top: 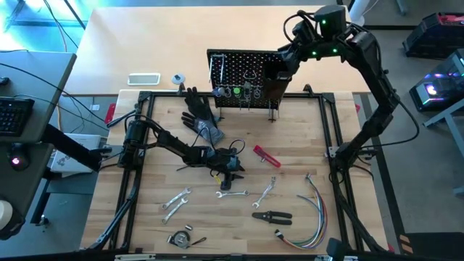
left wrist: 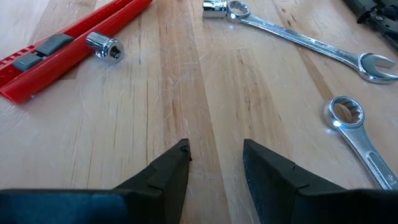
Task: Hang tools onto peg board
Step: Put the silver socket into the black bin on the pegboard, then put the red cutter into the black bin on the pegboard
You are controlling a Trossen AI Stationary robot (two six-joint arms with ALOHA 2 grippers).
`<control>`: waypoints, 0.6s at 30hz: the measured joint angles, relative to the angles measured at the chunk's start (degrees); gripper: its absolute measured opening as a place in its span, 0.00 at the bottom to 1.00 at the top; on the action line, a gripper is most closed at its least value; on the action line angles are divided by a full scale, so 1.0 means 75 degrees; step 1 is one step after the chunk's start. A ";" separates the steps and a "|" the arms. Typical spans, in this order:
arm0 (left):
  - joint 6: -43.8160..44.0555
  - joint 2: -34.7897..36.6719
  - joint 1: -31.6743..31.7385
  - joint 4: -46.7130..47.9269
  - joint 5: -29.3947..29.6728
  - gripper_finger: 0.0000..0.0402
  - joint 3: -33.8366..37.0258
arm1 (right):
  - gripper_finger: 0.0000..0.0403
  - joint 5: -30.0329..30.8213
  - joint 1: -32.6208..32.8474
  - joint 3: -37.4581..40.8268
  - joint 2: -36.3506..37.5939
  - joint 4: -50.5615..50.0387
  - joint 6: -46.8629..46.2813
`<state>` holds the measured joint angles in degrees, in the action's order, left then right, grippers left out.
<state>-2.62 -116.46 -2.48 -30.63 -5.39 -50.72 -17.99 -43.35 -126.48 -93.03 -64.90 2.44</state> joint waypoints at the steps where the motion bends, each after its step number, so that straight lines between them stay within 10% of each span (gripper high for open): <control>1: 0.0001 0.0000 0.0000 0.0009 0.0000 0.35 0.0000 | 0.35 -0.0016 0.0000 0.0000 0.0000 0.0000 0.0000; 18: -0.0008 0.0003 -0.0003 0.0087 0.0000 0.35 -0.0003 | 0.41 0.0173 0.0000 0.0012 0.0799 0.1055 0.0108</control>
<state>-2.68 -116.44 -2.50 -29.98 -5.39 -50.74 -16.69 -43.35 -126.39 -87.04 -57.00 3.25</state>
